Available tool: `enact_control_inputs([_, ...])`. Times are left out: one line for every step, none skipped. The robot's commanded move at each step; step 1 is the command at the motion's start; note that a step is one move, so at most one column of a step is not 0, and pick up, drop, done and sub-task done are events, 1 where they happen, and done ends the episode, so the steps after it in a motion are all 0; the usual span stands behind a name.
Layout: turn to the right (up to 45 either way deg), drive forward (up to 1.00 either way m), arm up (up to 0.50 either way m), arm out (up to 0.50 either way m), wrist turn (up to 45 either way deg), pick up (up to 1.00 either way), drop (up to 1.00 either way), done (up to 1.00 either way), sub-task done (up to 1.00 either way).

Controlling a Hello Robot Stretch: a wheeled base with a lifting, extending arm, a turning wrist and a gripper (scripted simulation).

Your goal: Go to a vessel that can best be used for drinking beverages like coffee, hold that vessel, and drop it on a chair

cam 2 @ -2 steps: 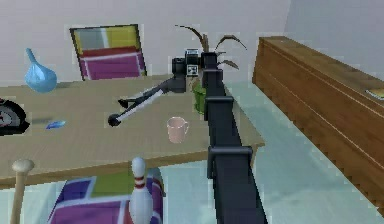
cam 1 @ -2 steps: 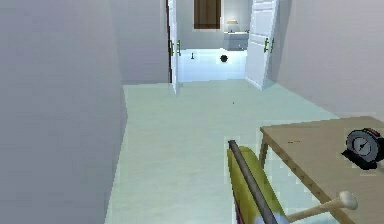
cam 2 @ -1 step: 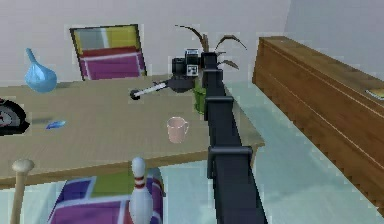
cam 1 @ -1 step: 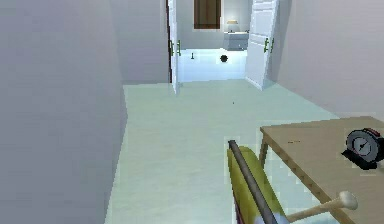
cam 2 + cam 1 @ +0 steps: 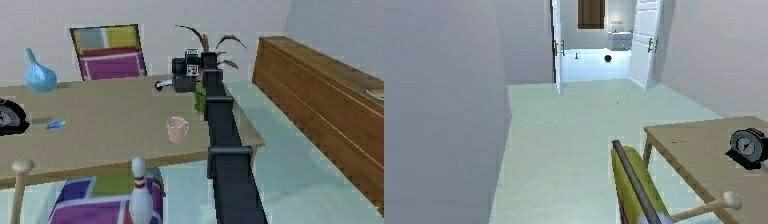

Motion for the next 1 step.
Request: enact_control_inputs([0.0, 0.00, -0.30, 0.00, 0.0, 0.00, 0.00, 0.00, 0.00])
